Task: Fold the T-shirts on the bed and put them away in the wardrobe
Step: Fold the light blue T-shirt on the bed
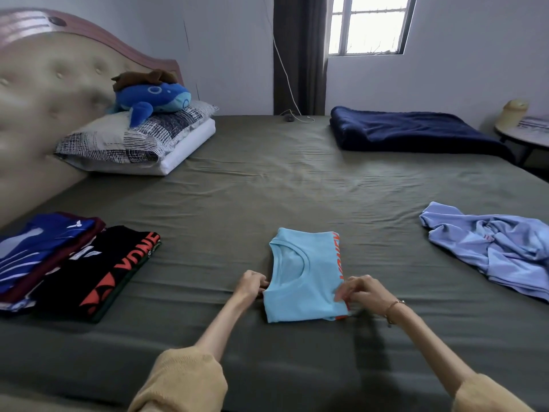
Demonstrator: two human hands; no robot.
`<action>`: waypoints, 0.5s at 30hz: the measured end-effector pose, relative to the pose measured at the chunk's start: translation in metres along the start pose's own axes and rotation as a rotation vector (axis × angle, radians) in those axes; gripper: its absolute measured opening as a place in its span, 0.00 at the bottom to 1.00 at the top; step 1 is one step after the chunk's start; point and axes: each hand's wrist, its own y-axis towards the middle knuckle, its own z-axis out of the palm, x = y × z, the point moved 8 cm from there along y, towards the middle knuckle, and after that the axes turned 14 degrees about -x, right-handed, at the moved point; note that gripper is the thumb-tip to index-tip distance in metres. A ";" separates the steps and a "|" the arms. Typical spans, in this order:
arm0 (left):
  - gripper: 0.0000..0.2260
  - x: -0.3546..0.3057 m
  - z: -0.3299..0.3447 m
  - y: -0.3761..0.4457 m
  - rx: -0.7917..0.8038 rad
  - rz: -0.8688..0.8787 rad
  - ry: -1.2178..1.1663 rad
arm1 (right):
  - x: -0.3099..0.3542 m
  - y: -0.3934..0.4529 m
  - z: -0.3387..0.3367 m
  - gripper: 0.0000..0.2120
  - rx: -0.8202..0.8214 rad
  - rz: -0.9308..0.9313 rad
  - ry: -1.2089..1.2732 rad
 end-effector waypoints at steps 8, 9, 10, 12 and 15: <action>0.14 -0.004 0.013 0.003 -0.056 0.016 0.167 | -0.018 0.011 -0.007 0.05 -0.315 0.311 0.097; 0.12 -0.006 0.015 0.006 -0.070 0.023 0.142 | -0.017 0.014 -0.007 0.05 -0.325 0.291 0.054; 0.11 -0.009 0.015 0.008 -0.082 0.028 0.130 | -0.014 0.018 -0.008 0.05 -0.339 0.268 0.009; 0.11 -0.013 0.016 0.009 -0.079 0.033 0.138 | -0.009 0.028 -0.008 0.04 -0.371 0.213 -0.066; 0.15 -0.017 0.019 0.017 -0.081 0.050 0.192 | 0.006 0.046 -0.008 0.06 -0.414 0.142 -0.138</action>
